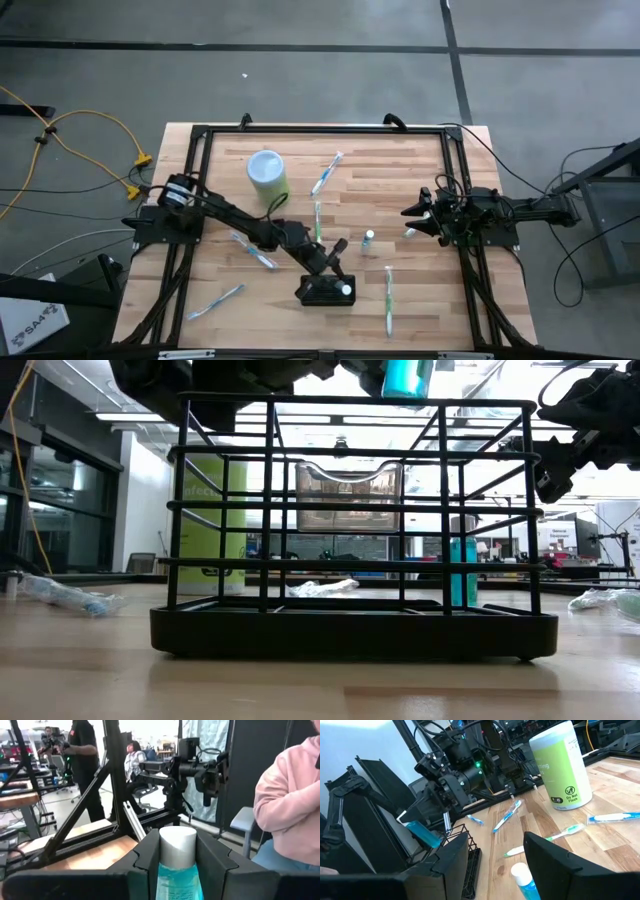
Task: Pick & Place toothbrushing station
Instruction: Put the bottom mouthwash into the mesh organizer
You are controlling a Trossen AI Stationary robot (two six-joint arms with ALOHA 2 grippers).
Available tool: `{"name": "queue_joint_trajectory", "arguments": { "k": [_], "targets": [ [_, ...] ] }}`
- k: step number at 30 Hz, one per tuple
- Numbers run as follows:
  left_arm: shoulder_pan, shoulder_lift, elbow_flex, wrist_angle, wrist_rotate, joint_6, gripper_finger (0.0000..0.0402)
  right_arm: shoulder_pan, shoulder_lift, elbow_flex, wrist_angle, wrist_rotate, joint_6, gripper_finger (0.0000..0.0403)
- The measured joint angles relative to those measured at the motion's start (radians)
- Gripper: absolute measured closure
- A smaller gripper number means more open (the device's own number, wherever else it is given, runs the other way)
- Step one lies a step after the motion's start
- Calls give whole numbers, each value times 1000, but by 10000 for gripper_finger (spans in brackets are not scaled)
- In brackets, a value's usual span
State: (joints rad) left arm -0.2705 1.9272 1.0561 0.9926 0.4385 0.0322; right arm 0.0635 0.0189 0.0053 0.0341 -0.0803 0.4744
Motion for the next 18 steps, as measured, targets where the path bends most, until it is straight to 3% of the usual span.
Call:
{"name": "queue_joint_trajectory", "arguments": {
  "k": [18],
  "targets": [
    [-6, 0, 0, 64, 2, -78, 312, 0, 0, 0, 0, 0, 0, 219]
  ]
}}
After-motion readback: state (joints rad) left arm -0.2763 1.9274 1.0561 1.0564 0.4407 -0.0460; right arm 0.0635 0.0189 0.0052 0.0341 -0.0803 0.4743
